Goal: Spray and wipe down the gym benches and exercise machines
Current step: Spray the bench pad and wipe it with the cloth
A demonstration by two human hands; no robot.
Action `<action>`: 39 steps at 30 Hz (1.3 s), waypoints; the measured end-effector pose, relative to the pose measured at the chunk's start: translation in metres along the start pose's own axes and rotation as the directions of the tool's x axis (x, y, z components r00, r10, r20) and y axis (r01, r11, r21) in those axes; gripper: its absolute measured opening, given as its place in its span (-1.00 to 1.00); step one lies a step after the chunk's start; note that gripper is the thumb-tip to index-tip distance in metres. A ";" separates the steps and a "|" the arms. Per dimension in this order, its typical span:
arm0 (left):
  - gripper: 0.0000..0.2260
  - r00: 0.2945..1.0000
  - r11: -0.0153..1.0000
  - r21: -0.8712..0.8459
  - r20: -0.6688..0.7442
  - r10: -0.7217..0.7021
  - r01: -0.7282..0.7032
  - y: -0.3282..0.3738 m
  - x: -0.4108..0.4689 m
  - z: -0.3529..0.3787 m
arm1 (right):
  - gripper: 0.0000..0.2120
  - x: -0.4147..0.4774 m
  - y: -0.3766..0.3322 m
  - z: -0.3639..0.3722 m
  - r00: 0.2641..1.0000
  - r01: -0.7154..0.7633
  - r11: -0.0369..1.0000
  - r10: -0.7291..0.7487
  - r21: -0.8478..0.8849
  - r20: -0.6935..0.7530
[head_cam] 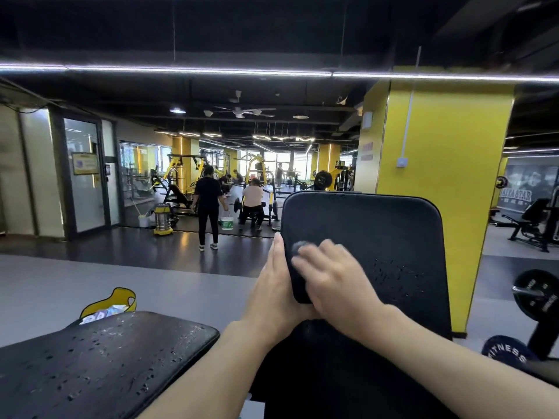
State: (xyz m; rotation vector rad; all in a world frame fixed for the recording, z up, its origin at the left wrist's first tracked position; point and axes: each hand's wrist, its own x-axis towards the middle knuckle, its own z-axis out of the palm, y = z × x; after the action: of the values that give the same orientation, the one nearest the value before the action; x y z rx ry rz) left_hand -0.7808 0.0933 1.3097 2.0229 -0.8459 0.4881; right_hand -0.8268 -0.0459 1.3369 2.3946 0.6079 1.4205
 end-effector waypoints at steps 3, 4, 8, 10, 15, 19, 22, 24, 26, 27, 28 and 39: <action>0.34 1.000 1.000 -0.003 -0.001 -0.003 0.003 0.000 -0.001 0.000 | -0.81 0.004 0.021 -0.010 0.972 0.208 0.978 -0.203 -0.031 0.116; 0.34 1.000 1.000 -0.001 -0.009 -0.003 0.003 0.001 -0.001 0.000 | -0.78 0.010 0.031 -0.011 0.984 0.158 0.986 -0.153 -0.057 0.093; 0.35 1.000 1.000 -0.007 -0.013 -0.006 0.006 0.000 -0.001 0.002 | -0.71 0.019 0.016 -0.003 0.986 -0.155 0.988 0.154 -0.008 -0.057; 0.33 1.000 1.000 -0.029 -0.006 -0.011 0.011 -0.002 -0.001 0.002 | -0.73 0.009 -0.001 0.001 1.000 0.012 1.000 -0.012 0.002 0.018; 0.33 1.000 0.999 -0.048 -0.022 -0.017 0.016 -0.002 -0.001 0.002 | -0.73 0.027 0.031 -0.008 0.998 0.012 1.000 -0.011 -0.015 0.061; 0.32 0.999 0.998 -0.053 -0.020 -0.030 0.029 -0.004 -0.001 0.004 | -0.65 0.029 0.005 0.004 0.994 -0.114 0.993 0.114 0.038 0.006; 0.30 0.998 0.997 -0.049 -0.017 -0.058 0.057 -0.004 -0.005 0.004 | -0.63 0.020 0.007 -0.004 0.989 0.104 0.992 -0.111 0.072 0.100; 0.29 0.998 0.998 -0.036 -0.021 -0.056 0.055 0.000 -0.007 0.001 | -0.66 0.030 0.025 -0.010 0.984 0.116 0.992 -0.121 0.042 0.133; 0.30 0.999 0.999 -0.012 -0.016 -0.044 0.044 0.005 -0.008 -0.001 | -0.67 0.040 0.029 -0.008 0.995 -0.068 0.997 0.064 0.046 0.076; 0.31 0.999 0.999 0.002 -0.011 -0.049 0.049 0.007 -0.008 -0.002 | -0.66 0.039 0.023 -0.004 0.989 -0.143 0.988 0.141 0.059 0.045; 0.31 0.998 0.998 0.014 -0.007 -0.059 0.059 0.007 -0.009 -0.002 | -0.65 0.036 0.014 0.001 0.988 -0.149 0.987 0.147 0.066 0.036; 0.34 0.995 0.993 -0.065 0.041 -0.094 0.096 0.006 -0.022 0.005 | -0.59 0.011 0.024 -0.009 0.988 -0.149 0.988 0.148 0.038 0.032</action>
State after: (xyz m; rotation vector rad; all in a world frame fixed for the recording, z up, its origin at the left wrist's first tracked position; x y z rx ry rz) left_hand -0.8008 0.0951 1.2969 2.0059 -0.7749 0.3641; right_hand -0.8256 -0.0612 1.3602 2.5341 0.4633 1.4413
